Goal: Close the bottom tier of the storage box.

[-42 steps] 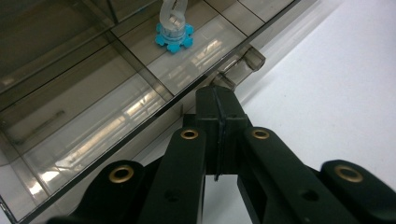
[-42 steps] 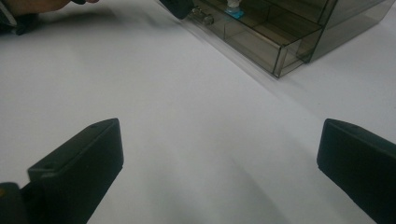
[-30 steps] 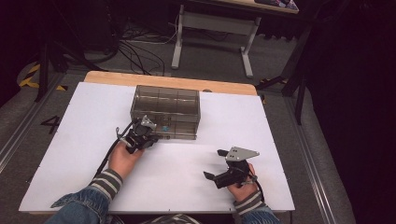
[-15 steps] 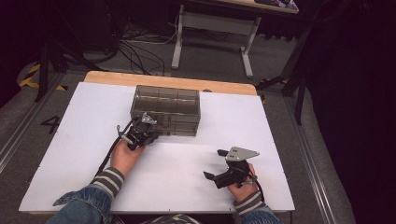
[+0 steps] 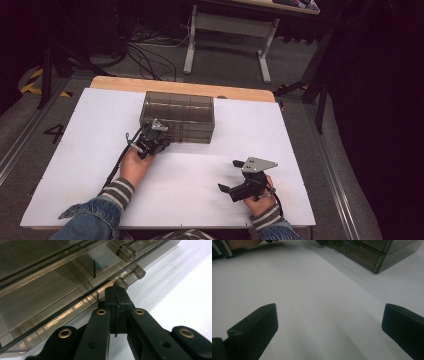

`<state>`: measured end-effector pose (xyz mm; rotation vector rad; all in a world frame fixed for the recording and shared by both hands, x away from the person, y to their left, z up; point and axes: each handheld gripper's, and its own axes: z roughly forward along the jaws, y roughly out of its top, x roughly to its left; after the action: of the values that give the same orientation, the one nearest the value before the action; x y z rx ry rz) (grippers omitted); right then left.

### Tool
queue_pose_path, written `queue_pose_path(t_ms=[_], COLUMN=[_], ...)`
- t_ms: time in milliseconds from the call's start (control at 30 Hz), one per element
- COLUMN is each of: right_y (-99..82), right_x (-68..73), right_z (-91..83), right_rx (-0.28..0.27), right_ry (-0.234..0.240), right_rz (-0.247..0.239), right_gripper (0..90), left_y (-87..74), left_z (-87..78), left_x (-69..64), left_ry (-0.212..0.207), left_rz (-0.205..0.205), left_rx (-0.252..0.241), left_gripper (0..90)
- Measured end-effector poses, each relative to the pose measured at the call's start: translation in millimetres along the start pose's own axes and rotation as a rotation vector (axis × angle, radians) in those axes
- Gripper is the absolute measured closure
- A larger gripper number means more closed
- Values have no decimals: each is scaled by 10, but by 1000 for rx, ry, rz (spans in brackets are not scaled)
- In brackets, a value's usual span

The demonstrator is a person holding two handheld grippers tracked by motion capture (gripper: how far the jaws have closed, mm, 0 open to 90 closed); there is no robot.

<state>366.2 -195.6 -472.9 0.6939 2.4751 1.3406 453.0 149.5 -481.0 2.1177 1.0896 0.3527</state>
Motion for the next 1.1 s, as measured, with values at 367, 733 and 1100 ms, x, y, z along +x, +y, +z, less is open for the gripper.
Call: queue_pose_path(t_ms=[367,733,1100], right_y=[-1,-1,-1], right_x=[-2,-2,-1], right_z=[1,2,0], right_rx=[1,2,2], right_ry=[-1,-2,-3], right_rz=[2,2,0], right_gripper=[13,13,13], left_y=[14,16,31], left_z=[17,12,-164], left_x=[14,3,-88], left_ry=[11,20,-3], left_rz=[2,2,26], left_rx=[-4,3,16], left_gripper=[893,893,835])
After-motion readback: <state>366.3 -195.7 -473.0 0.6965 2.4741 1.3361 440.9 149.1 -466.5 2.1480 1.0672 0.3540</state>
